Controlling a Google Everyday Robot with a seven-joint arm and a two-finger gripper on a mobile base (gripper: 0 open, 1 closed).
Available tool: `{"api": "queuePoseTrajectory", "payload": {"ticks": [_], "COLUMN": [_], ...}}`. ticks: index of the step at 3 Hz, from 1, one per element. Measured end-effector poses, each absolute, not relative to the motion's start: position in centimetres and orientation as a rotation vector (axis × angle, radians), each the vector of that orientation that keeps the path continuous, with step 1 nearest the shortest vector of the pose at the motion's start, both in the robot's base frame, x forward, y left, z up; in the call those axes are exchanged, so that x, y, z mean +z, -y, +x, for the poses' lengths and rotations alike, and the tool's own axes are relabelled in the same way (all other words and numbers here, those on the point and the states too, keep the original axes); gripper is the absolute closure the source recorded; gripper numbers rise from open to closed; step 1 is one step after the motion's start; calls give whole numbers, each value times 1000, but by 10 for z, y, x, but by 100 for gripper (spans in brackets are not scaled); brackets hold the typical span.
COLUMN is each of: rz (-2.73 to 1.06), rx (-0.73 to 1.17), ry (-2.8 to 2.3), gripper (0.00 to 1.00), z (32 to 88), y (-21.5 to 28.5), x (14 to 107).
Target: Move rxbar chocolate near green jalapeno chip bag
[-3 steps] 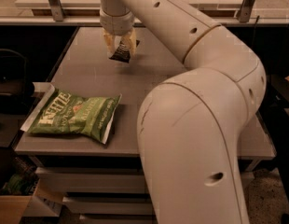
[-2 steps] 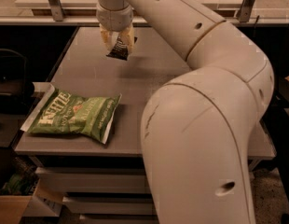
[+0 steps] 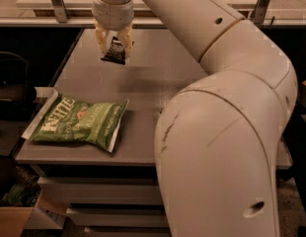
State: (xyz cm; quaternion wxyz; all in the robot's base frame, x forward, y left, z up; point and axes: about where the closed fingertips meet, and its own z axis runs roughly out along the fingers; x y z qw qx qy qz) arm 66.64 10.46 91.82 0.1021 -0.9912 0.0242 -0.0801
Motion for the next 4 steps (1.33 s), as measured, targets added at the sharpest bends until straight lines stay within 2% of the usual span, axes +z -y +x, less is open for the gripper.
{"api": "queuePoseTrajectory", "payload": {"ticks": [2, 4], "rz": [-2833, -2780], "rx": [-57, 45], "ry": [-19, -60], "gripper": [100, 100], "z": [629, 602], "y": [-134, -145], "x": [916, 911]}}
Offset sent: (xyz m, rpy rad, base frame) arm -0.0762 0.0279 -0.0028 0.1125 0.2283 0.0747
